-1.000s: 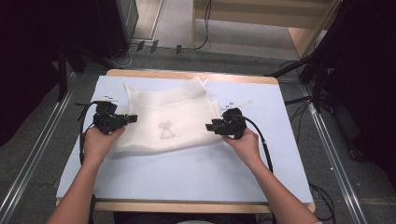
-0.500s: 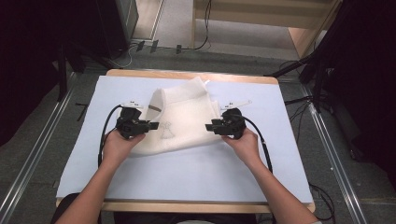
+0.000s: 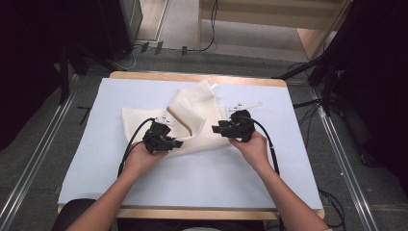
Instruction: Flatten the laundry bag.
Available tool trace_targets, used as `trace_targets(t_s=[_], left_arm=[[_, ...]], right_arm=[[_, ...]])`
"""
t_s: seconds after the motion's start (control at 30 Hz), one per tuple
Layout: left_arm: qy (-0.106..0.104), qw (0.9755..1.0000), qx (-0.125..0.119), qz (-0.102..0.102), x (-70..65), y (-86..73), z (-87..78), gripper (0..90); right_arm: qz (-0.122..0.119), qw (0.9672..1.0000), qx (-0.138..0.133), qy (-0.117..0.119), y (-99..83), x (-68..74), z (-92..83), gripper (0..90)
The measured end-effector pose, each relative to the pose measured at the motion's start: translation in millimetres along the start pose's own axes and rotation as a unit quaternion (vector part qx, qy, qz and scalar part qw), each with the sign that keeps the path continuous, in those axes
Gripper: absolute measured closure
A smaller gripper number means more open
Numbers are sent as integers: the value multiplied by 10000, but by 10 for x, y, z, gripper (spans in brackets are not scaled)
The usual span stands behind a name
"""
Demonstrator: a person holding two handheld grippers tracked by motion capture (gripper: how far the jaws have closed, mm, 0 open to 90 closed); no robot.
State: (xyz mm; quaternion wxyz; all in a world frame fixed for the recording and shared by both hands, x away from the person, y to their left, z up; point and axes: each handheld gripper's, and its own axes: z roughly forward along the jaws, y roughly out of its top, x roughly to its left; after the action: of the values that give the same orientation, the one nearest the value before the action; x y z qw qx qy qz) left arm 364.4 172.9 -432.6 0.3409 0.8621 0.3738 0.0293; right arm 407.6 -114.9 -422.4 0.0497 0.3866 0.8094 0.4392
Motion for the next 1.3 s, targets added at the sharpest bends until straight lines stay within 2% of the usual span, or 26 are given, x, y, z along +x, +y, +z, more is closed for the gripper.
trace_targets(t_s=[0.17, 0.2, 0.23, 0.27, 0.3, 0.33, 0.43, 0.5, 0.63, 0.77, 0.8, 0.9, 0.93, 0.97, 1.0, 1.03, 1.07, 1.17, 1.2, 1.23, 1.3], left_arm=[[-167, 9998, -74, -44, -71, -16, 41, 849], [-299, 9995, -112, -67, -98, -22, 72, 850], [-299, 9995, -112, -67, -98, -22, 72, 851], [-492, 9985, -143, -167, -131, -40, 124, 852], [-492, 9985, -143, -167, -131, -40, 124, 852], [-619, 9979, -77, -192, -163, -61, 181, 852], [-650, 9978, -12, -160, -198, -76, 229, 852], [-668, 9977, -13, -113, -222, -81, 235, 852], [-747, 9971, -55, -132, -228, -99, 219, 852], [-776, 9969, -112, -117, -243, -117, 195, 851], [-755, 9970, -141, -120, -251, -125, 172, 851], [-743, 9971, -126, -92, -244, -133, 154, 849], [-746, 9971, -138, -109, -238, -139, 146, 847], [-752, 9970, -140, -130, -235, -143, 138, 847], [-763, 9968, -191, -152, -216, -147, 106, 831], [-763, 9968, -191, -152, -216, -147, 106, 805], [-867, 9957, -268, -186, -197, -141, 56, 773], [-816, 9960, -326, -154, -197, -131, -20, 717], [-792, 9961, -374, -136, -184, -117, -117, 696], [-792, 9961, -374, -136, -184, -117, -117, 675], [-770, 9959, -430, -193, -128, -107, -261, 639]], right_arm=[[130, 9998, -171, 56, 37, -16, -81, 596], [139, 9996, -244, 60, 66, -2, -123, 592], [139, 9996, -244, 60, 66, -2, -123, 592], [124, 9994, -317, 45, 102, 14, -161, 584], [124, 9994, -317, 45, 102, 14, -161, 584], [120, 9992, -365, 53, 126, 26, -181, 576], [118, 9992, -390, 60, 144, 35, -190, 560], [138, 9993, -340, 87, 148, 38, -159, 541], [121, 9999, -27, 94, 129, 50, -7, 465], [104, 9996, 133, 208, 117, 58, 102, 437], [97, 9990, 271, 338, 105, 75, 195, 437], [164, 9982, 346, 464, 96, 96, 255, 468], [168, 9973, 397, 597, 95, 119, 294, 638], [168, 9973, 397, 597, 95, 119, 294, 638], [-27, 9977, 388, 550, 108, 155, 294, 773], [-27, 9977, 388, 550, 108, 155, 294, 773], [-131, 9978, 388, 521, 127, 179, 284, 824], [-171, 9975, 367, 575, 144, 200, 257, 836], [-180, 9975, 354, 587, 146, 207, 250, 836], [-195, 9973, 362, 603, 148, 217, 244, 836], [-222, 9971, 370, 624, 146, 237, 237, 834]])
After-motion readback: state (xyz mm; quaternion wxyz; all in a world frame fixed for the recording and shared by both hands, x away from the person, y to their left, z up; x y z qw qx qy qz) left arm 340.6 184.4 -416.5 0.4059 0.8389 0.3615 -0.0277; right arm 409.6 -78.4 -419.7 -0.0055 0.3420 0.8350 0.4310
